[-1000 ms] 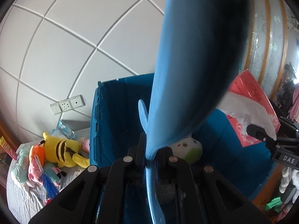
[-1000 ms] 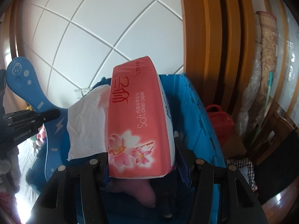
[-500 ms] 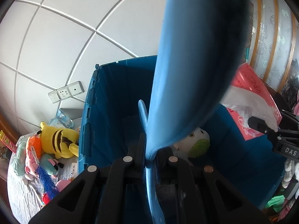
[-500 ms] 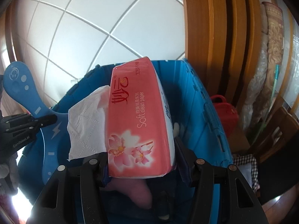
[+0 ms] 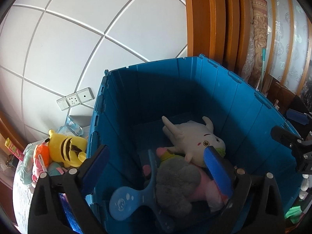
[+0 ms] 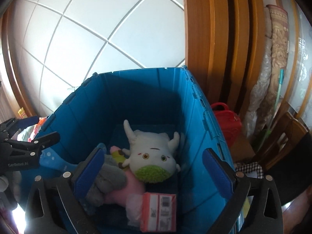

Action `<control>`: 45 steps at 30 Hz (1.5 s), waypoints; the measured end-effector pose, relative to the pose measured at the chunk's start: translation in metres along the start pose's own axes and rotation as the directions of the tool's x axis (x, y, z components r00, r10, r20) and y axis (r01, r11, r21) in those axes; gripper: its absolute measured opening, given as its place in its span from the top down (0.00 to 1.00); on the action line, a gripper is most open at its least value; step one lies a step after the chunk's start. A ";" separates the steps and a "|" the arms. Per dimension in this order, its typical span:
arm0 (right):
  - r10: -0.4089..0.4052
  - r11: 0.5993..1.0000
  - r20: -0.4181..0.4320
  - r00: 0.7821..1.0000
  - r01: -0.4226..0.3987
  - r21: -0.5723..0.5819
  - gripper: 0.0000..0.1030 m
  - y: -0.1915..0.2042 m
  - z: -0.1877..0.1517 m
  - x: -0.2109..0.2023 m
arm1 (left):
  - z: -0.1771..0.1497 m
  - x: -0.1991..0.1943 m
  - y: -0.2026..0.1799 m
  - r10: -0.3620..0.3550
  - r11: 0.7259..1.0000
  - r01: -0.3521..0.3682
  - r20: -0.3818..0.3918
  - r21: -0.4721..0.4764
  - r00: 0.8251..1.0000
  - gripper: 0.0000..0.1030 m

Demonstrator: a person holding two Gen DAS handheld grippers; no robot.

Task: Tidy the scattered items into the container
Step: 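Move both grippers away from the crate back over the toy pile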

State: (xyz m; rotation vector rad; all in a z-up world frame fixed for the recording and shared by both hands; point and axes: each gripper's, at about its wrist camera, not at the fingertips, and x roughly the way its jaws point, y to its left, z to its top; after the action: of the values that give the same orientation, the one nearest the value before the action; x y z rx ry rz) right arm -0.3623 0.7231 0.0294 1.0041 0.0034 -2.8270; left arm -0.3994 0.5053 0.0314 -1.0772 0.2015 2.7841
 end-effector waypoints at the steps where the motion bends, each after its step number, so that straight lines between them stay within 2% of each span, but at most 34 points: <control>1: -0.004 1.000 0.001 1.000 0.004 0.000 0.01 0.001 0.000 0.000 | 0.000 -0.001 0.002 0.000 1.000 0.000 0.000 -0.003 1.000 0.04; 21: -0.012 0.999 -0.004 1.000 0.012 -0.035 0.01 0.023 -0.012 -0.009 | -0.019 -0.050 0.014 0.028 0.999 -0.026 0.045 -0.041 0.999 0.03; 25: 0.015 0.999 0.004 1.000 -0.015 -0.031 0.01 0.028 -0.019 -0.013 | -0.031 -0.061 0.028 0.057 0.996 -0.053 0.061 -0.065 0.997 0.03; 27: 0.034 0.999 0.012 0.999 -0.033 -0.031 0.01 0.033 -0.023 -0.015 | -0.040 -0.066 0.035 0.080 0.994 -0.075 0.057 -0.079 0.995 0.00; 34: 0.091 0.995 0.009 0.996 -0.091 -0.042 0.01 0.048 -0.034 -0.012 | -0.072 -0.082 0.057 0.148 0.981 -0.142 0.039 -0.129 0.988 0.00; 45: 0.153 0.984 0.006 0.988 -0.151 -0.091 0.01 0.075 -0.040 -0.018 | -0.100 -0.107 0.072 0.186 0.965 -0.177 0.031 -0.191 0.982 0.00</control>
State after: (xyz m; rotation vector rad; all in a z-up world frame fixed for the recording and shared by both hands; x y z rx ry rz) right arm -0.3135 0.6530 0.0124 0.9246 0.0510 -2.6695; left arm -0.2689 0.4068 0.0358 -1.0799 0.0331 3.0420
